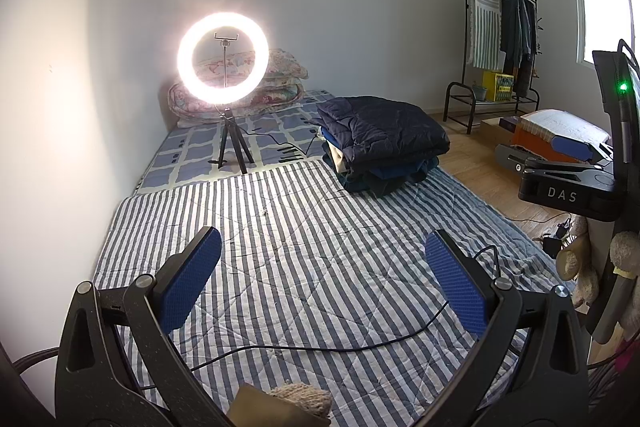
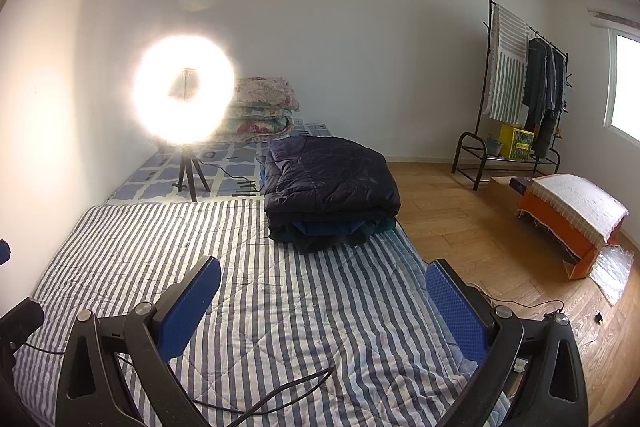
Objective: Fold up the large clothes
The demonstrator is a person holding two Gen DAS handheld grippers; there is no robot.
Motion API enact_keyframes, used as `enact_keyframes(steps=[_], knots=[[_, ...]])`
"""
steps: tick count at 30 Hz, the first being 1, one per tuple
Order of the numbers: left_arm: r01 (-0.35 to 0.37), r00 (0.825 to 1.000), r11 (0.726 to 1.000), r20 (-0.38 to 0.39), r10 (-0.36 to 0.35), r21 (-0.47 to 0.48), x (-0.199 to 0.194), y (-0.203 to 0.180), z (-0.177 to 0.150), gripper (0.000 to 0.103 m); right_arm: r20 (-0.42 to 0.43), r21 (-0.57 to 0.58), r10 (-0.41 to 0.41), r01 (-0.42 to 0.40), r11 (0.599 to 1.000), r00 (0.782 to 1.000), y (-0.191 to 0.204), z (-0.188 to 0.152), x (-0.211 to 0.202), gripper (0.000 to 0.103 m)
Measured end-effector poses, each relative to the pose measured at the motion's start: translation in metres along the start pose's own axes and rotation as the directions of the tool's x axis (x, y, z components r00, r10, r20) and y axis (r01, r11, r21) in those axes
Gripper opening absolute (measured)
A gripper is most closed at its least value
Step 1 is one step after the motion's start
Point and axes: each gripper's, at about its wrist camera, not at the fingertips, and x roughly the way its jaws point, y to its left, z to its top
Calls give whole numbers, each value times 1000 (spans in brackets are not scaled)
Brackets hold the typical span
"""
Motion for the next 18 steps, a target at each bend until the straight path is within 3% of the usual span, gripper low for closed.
enact_keyframes(steps=[18], knots=[[-14, 1000, 1000, -8, 14, -3, -1, -4, -1, 103, 4, -19, -5, 5, 1000, 1000, 3, -2, 1, 103]])
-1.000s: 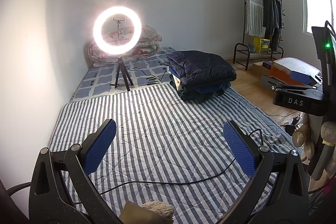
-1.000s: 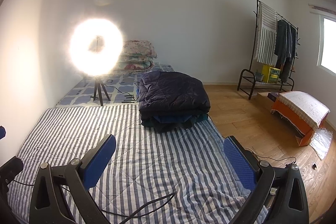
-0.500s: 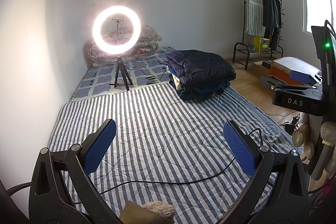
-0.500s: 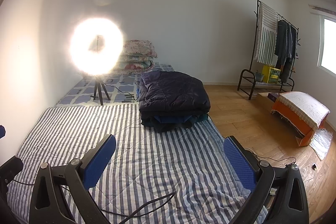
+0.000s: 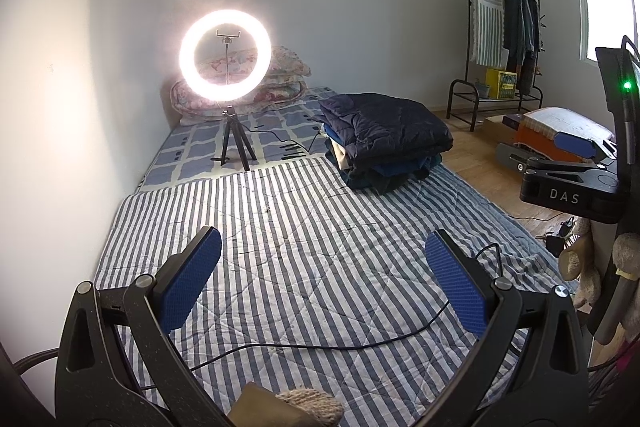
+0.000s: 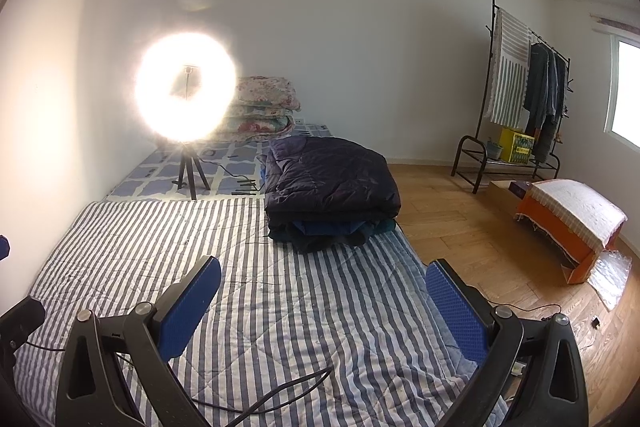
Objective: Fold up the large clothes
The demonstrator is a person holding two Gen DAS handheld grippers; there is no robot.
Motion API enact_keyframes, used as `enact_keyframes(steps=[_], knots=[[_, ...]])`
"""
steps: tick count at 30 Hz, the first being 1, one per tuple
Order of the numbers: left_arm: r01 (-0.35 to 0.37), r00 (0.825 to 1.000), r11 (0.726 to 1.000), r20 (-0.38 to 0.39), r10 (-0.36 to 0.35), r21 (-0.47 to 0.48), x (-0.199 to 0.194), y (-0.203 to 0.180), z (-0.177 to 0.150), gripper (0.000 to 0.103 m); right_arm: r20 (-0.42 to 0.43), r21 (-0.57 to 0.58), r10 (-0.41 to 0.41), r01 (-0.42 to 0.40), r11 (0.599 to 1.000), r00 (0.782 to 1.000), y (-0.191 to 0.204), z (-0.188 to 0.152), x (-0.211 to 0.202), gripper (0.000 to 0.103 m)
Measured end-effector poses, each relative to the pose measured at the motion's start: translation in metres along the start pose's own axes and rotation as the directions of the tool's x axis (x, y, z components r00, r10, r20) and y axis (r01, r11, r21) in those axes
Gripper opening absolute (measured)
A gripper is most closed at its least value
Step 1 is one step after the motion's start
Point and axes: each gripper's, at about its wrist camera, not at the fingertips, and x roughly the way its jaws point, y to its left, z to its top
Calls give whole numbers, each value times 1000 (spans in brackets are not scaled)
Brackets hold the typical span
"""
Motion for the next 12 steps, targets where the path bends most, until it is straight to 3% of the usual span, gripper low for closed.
enact_keyframes(steps=[12], knots=[[-33, 999, 999, 25, 33, 4, -3, 1, 0, 103, 1, -9, 1, -1, 1000, 1000, 2, -1, 1, 103]])
